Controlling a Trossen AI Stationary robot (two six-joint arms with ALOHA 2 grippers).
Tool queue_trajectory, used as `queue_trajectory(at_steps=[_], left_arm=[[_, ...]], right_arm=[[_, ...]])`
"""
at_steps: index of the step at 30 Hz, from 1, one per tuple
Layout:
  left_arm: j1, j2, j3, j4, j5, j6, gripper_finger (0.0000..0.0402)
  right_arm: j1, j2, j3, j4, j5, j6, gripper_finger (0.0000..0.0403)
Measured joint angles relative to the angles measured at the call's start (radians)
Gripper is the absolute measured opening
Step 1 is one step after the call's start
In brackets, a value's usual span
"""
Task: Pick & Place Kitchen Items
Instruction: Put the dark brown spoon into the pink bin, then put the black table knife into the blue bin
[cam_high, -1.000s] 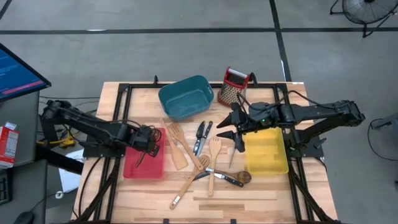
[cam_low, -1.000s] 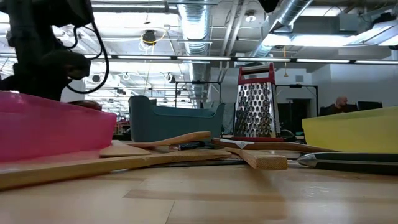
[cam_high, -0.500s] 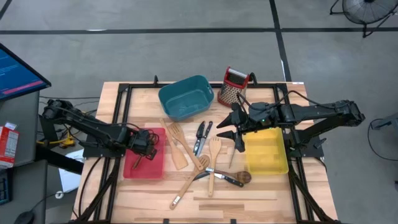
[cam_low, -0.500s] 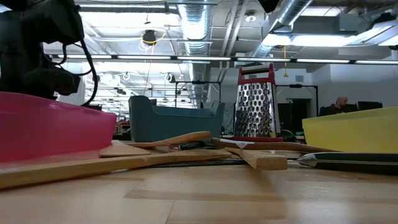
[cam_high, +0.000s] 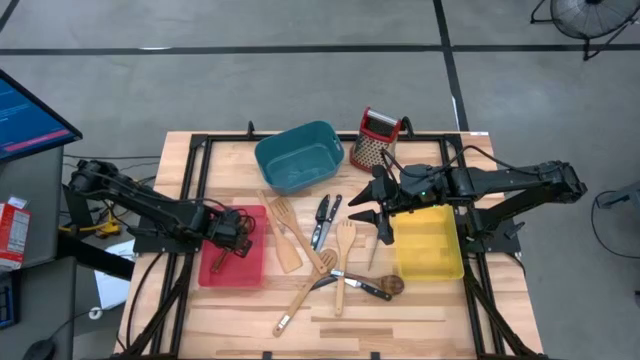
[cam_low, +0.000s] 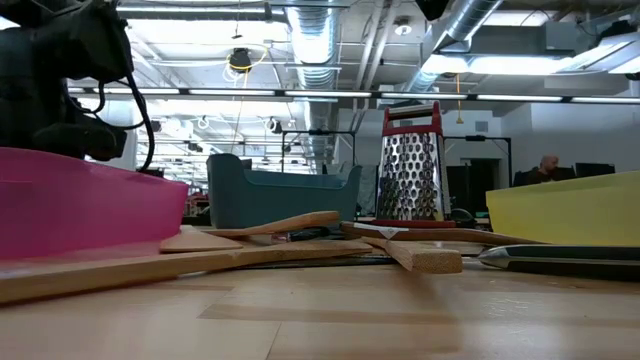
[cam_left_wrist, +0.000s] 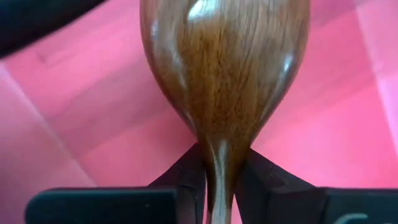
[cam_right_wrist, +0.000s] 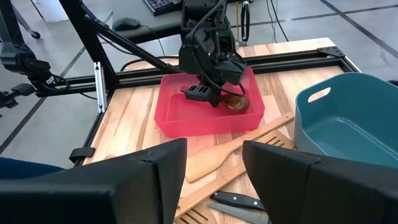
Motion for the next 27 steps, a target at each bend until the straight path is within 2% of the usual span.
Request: queue_trajectory(at_steps=[10,17,21,27], left_arm=[[0.000,-0.003,-0.001,0.019,-0.005,0.006,0.0127],[0.000,-0.099,0.043,0.016,0.017,0.053,0.0191],[0.000,-0.202,0.095,0.018,0.032,0.060,0.0197],[0.000,-0.359,0.159,0.028,-0.010,0.122,0.0185]], right_arm=[[-0.003,0.000,0.000,0.000,0.004,0.000,0.0195],[-0.003,-0.001,0.000,0.000,0.092,0.000,0.0229],[0.001,-0.008,0.042,-0.046,0.116,0.009,0.0228],[0.007,-0.006,0.095,-0.280,0.183,0.079,0.0202]])
